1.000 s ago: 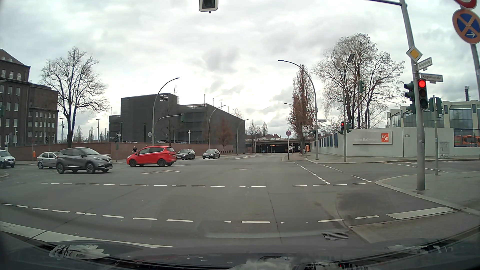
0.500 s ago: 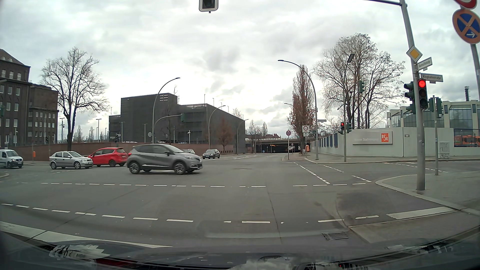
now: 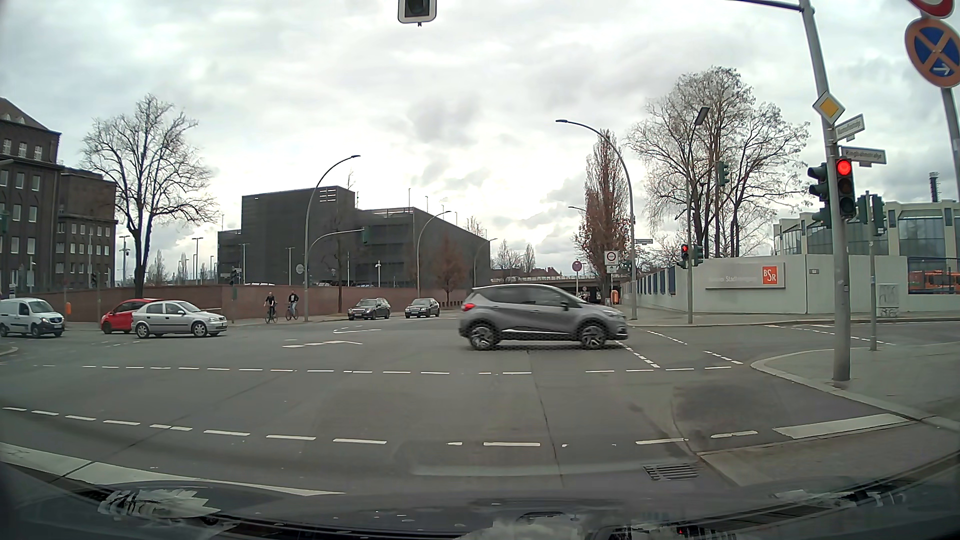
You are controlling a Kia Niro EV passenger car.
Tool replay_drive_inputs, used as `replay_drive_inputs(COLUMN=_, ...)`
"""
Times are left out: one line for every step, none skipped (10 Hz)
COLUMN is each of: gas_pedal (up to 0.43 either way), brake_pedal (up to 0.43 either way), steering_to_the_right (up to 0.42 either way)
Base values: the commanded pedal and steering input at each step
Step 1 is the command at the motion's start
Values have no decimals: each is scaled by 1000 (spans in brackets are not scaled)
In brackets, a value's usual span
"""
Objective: Follow the waypoints while adhering to traffic rules and regulations
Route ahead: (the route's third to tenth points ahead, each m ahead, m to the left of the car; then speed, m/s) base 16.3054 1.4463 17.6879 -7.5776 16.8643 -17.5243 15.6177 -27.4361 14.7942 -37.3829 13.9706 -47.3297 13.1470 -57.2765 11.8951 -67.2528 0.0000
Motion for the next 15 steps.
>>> replay_drive_inputs(gas_pedal=0, brake_pedal=390, steering_to_the_right=-14)
replay_drive_inputs(gas_pedal=0, brake_pedal=390, steering_to_the_right=-14)
replay_drive_inputs(gas_pedal=0, brake_pedal=390, steering_to_the_right=-14)
replay_drive_inputs(gas_pedal=0, brake_pedal=390, steering_to_the_right=-14)
replay_drive_inputs(gas_pedal=0, brake_pedal=390, steering_to_the_right=-14)
replay_drive_inputs(gas_pedal=0, brake_pedal=390, steering_to_the_right=-14)
replay_drive_inputs(gas_pedal=0, brake_pedal=390, steering_to_the_right=-14)
replay_drive_inputs(gas_pedal=0, brake_pedal=390, steering_to_the_right=-14)
replay_drive_inputs(gas_pedal=0, brake_pedal=390, steering_to_the_right=-14)
replay_drive_inputs(gas_pedal=0, brake_pedal=390, steering_to_the_right=-14)
replay_drive_inputs(gas_pedal=0, brake_pedal=396, steering_to_the_right=-14)
replay_drive_inputs(gas_pedal=0, brake_pedal=396, steering_to_the_right=-14)
replay_drive_inputs(gas_pedal=0, brake_pedal=402, steering_to_the_right=-14)
replay_drive_inputs(gas_pedal=0, brake_pedal=402, steering_to_the_right=-14)
replay_drive_inputs(gas_pedal=0, brake_pedal=402, steering_to_the_right=-14)
